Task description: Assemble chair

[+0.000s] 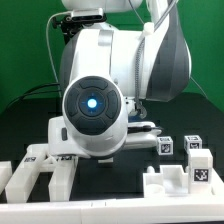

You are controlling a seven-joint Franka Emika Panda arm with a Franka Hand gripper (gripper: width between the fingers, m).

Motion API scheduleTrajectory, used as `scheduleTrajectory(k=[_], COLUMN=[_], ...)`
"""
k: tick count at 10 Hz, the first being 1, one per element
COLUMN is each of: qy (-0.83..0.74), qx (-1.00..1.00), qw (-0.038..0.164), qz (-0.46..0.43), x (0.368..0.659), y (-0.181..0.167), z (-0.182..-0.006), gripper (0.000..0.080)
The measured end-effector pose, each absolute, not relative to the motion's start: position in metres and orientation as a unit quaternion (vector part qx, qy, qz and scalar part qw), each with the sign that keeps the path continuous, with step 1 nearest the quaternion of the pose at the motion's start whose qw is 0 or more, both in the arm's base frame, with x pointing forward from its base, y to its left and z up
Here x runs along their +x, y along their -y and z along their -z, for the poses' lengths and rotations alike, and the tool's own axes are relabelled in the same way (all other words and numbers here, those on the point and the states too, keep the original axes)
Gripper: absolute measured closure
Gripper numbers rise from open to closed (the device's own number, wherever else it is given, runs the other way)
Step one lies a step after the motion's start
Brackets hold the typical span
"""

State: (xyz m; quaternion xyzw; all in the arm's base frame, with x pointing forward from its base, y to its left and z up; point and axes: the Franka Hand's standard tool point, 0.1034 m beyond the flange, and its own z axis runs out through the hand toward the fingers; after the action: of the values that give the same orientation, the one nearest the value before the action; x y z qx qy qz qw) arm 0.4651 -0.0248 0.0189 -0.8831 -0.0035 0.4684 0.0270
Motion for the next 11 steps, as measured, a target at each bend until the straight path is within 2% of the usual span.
scheduleTrajectory(k=[3,5,7,8,9,11], qy=[0.008,0.017,0.008,0.011,0.012,0.01], qx=[-0.884,-0.903,-0.913,-0.918,-0.939,-0.964], qw=[0.029,0.04,0.036,0.027,0.025,0.023], qz=[-0.466,-0.427,-0.407,-0.396,-0.342,-0.264], x=[0.469,0.503,0.515,0.513,0.522,0.527], y=[0.023,0.01,0.007,0.006,0.008,0.009], z=[-0.022,-0.068,-0.095,-0.096,-0.092,-0.095], gripper=[0.0517,0.0517,0.0517,0.0517,0.0515,0.0515])
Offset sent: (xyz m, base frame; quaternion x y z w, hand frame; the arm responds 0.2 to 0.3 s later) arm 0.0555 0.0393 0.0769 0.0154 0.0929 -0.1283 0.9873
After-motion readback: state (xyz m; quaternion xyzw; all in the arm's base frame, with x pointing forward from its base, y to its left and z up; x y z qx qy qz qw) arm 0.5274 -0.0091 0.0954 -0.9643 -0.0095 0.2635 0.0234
